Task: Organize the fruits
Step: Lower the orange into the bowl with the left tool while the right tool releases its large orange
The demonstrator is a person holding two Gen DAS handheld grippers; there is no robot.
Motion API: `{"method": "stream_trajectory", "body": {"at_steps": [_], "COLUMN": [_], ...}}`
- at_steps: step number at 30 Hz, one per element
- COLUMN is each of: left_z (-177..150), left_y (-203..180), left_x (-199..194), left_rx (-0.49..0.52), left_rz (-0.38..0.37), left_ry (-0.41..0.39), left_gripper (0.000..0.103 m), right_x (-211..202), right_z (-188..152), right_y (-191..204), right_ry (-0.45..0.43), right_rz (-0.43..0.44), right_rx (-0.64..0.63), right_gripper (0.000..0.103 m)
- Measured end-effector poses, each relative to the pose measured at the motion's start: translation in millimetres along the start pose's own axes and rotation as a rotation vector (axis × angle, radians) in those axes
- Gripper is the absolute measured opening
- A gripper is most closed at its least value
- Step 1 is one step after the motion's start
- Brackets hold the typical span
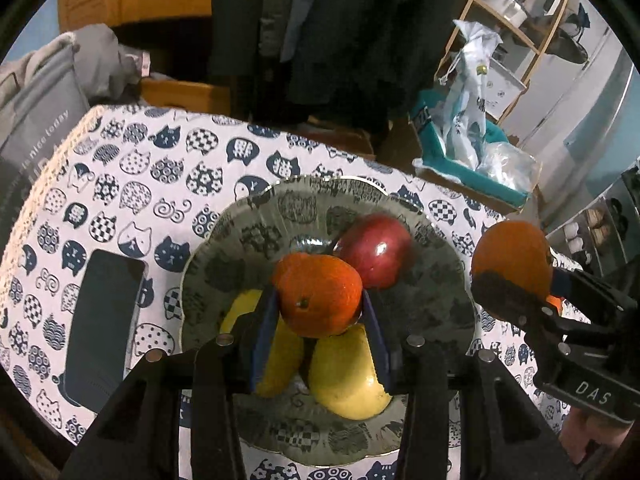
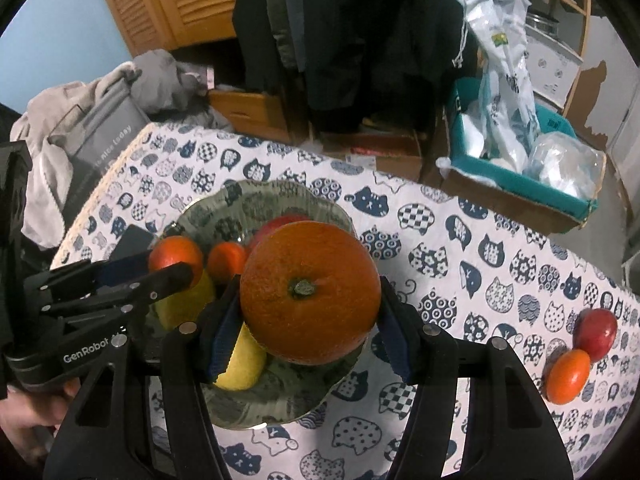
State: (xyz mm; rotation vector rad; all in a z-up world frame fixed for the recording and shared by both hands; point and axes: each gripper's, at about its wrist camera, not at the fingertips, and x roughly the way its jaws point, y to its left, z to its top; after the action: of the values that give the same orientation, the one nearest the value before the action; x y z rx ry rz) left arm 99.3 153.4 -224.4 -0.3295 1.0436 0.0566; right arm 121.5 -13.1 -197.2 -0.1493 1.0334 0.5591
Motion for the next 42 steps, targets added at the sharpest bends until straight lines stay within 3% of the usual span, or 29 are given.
{"method": "stream_trajectory", "body": {"at_steps": [9,19,42], "left_z": [-0.5,-3.8,-21.2], "left_y": [-2.2,11.3,42.1], "left_x": [8.4,-3.3,-15.8], "left_rx": [0.003,-0.026,-0.05], "left_rz": [-0.022,0.024,0.131], "left_ry": [0.013,0.004,0.01], "left_gripper": [0.045,0.059,0.068], "right_x": [8.5,18.6,67.7], "right_z": [-1.6,-1.1,-18.1], "right_y": [-8.6,-4.7,21.1], "right_ry": [0.019,0.044,0.167], "right_rz": [0.004,0.028,0.0], "right_rx": [0.029,0.033,-0.041], "right_gripper": [0.062,0.062,0.064]}}
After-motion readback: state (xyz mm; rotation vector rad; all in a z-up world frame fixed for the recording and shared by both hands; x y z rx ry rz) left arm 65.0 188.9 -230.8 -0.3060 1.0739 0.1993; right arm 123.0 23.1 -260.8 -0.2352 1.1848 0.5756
